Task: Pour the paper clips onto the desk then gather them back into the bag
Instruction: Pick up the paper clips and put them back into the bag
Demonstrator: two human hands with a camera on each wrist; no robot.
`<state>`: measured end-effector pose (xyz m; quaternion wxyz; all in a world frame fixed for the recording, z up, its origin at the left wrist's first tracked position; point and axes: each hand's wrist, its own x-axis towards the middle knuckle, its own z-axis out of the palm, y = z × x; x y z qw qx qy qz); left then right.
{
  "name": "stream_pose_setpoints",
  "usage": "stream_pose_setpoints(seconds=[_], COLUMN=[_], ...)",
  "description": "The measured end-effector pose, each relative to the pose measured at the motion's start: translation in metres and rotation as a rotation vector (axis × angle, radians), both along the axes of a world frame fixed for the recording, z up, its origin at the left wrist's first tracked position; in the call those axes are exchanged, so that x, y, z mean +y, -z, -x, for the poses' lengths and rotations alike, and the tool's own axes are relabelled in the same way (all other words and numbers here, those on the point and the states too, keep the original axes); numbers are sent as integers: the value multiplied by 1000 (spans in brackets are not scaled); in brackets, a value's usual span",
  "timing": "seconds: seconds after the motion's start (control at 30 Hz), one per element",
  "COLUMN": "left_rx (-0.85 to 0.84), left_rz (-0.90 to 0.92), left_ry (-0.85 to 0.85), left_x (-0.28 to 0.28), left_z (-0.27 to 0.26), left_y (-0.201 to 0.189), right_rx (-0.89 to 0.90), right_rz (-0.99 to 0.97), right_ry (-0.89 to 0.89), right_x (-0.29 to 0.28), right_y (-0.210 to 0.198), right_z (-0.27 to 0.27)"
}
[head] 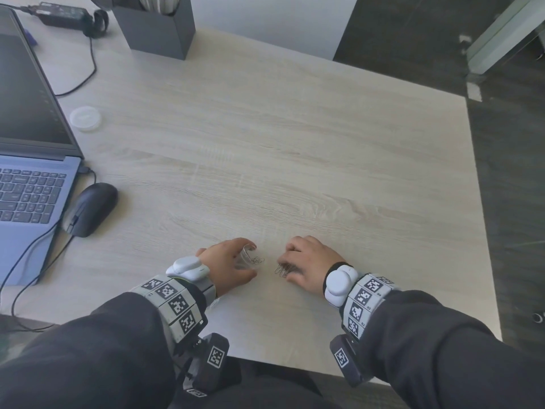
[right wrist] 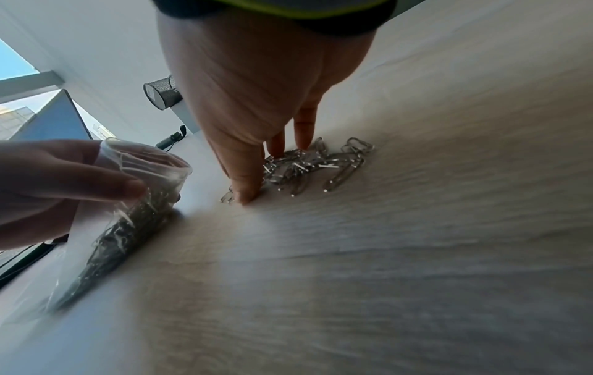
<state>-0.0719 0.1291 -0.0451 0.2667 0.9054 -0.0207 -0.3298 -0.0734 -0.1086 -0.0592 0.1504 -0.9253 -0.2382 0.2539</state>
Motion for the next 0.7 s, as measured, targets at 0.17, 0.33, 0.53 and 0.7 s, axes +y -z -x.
stream_pose_setpoints(seconds=[0.17,0.33,0.53,0.7], left_rx=[22,23,15,19], left_rz=[12,8,7,8], left_ry=[6,13,43,68], left_x=[1,0,-4,-12], left_z=[0,-1,-2,-5], left_y=[0,4,4,5], right_rx=[5,18,44,57], right_rz=[7,68,115,30], right_ry=[-16,-17,108,247], right_x=[-2,-3,-9,-11], right_y=[1,-1,-5,-13], right_z=[1,-4,-9,-8])
